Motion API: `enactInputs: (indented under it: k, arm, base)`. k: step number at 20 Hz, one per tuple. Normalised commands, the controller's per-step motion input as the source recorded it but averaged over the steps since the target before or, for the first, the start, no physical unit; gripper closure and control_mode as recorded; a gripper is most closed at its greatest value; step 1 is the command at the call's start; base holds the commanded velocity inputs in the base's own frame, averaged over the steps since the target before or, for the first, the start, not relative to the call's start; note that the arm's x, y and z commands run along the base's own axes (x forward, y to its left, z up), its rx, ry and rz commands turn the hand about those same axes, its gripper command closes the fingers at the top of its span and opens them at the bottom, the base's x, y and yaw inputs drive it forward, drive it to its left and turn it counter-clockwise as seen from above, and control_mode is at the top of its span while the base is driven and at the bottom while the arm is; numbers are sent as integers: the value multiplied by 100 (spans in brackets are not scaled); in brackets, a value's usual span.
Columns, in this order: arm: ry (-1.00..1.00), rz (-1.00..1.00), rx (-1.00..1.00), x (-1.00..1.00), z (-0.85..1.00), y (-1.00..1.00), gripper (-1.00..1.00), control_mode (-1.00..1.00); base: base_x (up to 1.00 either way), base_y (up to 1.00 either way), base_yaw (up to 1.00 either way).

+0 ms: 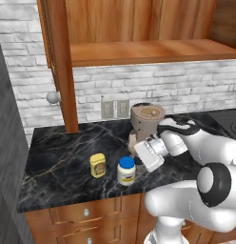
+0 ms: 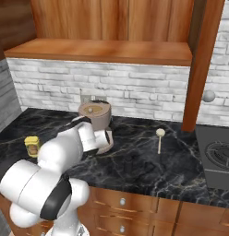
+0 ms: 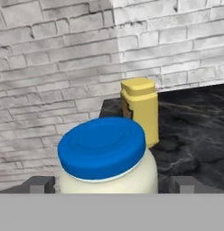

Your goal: There are various items on the counter. Only move the condiments/shakers into the cabinet.

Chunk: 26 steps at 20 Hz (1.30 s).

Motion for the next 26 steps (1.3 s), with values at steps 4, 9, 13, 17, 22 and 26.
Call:
enactInputs:
  k: [4,9,13,17,22,26]
  arm:
    - [7,0,0,0,-3,20,-100,-100]
    - [8,0,0,-1,-21,35,-100,-100]
    - [0,0,0,-1,-4,14,100,-100]
    - [-7,0,0,-18,23,-3,100,-100]
    - [-27,-1,3,-73,98,-32,100,-100]
    - [-40,-7,2,-74,100,-49,100,-100]
  base:
    - [0,0,0]
    - [0,0,0]
    - [0,0,0]
    - [0,0,0]
    - [0,0,0]
    - [0,0,0]
